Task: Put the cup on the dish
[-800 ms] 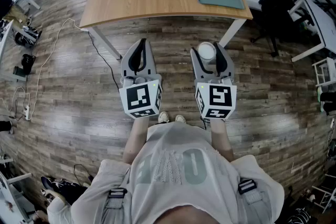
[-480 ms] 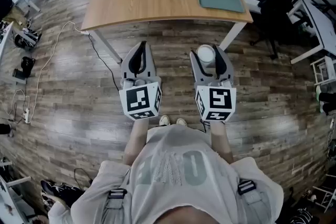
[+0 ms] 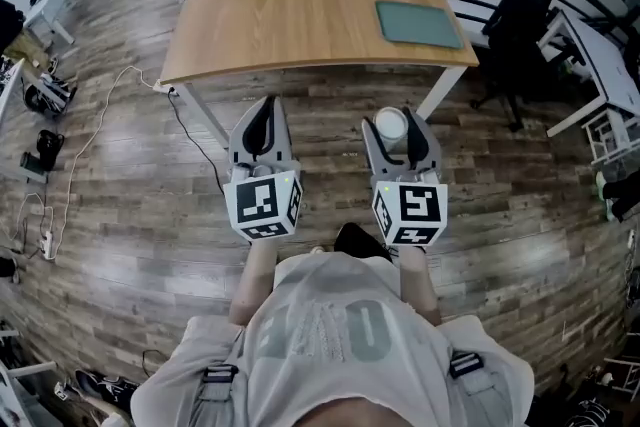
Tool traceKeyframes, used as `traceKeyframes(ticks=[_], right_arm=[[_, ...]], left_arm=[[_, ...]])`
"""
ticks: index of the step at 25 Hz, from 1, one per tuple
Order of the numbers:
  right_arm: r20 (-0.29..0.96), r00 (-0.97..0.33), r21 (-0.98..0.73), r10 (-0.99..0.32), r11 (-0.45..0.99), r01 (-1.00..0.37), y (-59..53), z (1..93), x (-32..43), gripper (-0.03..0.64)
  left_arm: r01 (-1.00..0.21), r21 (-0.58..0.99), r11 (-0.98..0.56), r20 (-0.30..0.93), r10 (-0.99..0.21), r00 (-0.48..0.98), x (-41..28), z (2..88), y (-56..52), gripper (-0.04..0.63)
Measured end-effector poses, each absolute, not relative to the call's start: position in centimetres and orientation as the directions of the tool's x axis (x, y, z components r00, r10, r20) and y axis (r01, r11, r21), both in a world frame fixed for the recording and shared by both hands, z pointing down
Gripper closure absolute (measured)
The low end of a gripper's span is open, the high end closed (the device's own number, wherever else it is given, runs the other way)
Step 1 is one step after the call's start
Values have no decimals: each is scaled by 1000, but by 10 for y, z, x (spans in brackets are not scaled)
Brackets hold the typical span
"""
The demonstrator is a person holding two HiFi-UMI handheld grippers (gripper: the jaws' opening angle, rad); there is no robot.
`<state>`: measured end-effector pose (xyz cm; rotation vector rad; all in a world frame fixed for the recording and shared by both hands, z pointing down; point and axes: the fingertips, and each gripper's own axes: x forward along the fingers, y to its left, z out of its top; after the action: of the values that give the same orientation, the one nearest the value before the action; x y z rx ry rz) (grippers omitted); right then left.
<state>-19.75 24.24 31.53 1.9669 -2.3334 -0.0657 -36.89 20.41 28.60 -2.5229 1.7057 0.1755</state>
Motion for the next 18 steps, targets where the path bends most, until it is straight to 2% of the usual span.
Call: traceKeyframes(ticks=[11,18], right_arm=[[-6,-156,102,-988,154,-983,166,312,-167,341],[-29,-150,91,-988,146,-985,72,314,-123,341]], left_arm=[[-930,-43,-366,-124,-921,368,-355,299,145,588],[-917,-69,-393,-162,-902,399,-303,286,49,586]])
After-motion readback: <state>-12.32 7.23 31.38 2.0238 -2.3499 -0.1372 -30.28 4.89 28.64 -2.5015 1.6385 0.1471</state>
